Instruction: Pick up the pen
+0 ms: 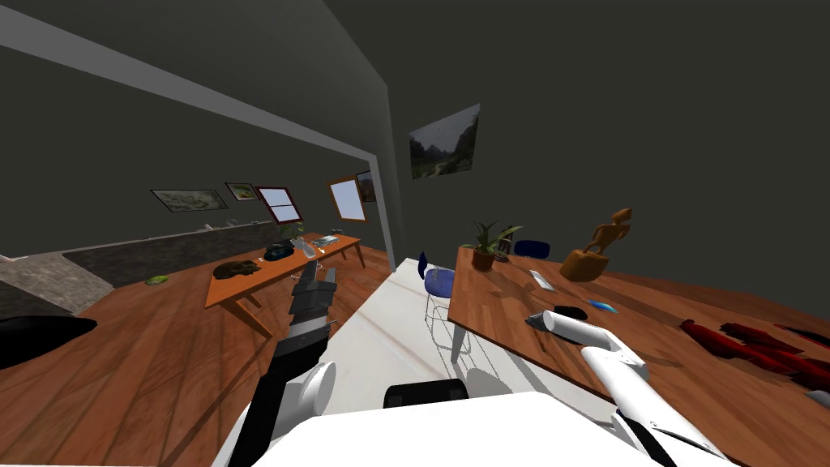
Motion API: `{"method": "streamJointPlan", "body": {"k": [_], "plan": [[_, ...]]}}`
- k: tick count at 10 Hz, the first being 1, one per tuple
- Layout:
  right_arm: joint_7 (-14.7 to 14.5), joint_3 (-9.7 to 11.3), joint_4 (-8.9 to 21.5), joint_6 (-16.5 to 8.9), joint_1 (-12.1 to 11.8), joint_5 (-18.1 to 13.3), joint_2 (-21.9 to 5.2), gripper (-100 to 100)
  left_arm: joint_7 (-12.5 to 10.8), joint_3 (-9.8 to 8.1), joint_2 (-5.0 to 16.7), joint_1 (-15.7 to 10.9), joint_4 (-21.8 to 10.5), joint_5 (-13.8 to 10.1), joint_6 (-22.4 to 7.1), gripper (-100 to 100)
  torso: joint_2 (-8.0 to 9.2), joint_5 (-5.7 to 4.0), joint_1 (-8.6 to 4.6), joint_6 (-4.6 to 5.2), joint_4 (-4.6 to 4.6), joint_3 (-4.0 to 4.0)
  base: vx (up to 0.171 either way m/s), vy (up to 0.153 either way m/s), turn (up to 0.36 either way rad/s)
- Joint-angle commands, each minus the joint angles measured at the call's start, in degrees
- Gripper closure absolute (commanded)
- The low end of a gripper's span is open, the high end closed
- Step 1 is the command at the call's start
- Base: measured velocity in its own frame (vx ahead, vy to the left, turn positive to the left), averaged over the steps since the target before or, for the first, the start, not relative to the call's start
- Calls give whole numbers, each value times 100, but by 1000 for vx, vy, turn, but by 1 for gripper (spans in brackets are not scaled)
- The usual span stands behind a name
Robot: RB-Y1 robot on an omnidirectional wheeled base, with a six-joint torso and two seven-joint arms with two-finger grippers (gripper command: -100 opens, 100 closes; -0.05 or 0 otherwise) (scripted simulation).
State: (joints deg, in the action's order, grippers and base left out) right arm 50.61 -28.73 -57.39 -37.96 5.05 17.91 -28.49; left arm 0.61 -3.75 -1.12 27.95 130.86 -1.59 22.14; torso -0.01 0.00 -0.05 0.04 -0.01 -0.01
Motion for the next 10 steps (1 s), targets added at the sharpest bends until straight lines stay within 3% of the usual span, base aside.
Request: {"method": "streamJointPlan", "body": {"k": [1,2,3,4,5,6,9,10], "plan": [[169,-104,286,-240,159,110,-96,-100,0,0,0,0,0,0,0,0,0,0,0,0,0,0,15,-8,6],[169,-104,397,-240,159,110,-96,-100,0,0,0,0,0,0,0,0,-1,1,-1,-1,0,0,17,-12,8],[352,-199,574,-468,310,180,-165,-100,0,0,0,0,0,0,0,0,-2,0,-2,-1,0,-1,22,-18,6],[352,-199,721,-468,310,180,-165,-100,0,0,0,0,0,0,0,0,-4,0,-4,-1,0,-2,16,-19,7],[527,-289,969,-681,456,245,-233,-100,0,0,0,0,0,0,0,0,-2,-2,-4,0,-1,-1,14,-21,6],[527,-289,1033,-685,456,245,-233,-100,0,0,0,0,0,0,0,0,-1,-1,-6,0,0,0,13,-16,4],[851,-454,1524,-1086,727,365,-370,-100,0,0,0,0,0,0,0,0,-2,-1,-5,0,0,-1,18,-21,4],[851,-454,1609,-1086,727,365,-370,-100,0,0,0,0,0,0,0,0,-3,-1,-6,-1,0,-1,17,-18,5]]}}
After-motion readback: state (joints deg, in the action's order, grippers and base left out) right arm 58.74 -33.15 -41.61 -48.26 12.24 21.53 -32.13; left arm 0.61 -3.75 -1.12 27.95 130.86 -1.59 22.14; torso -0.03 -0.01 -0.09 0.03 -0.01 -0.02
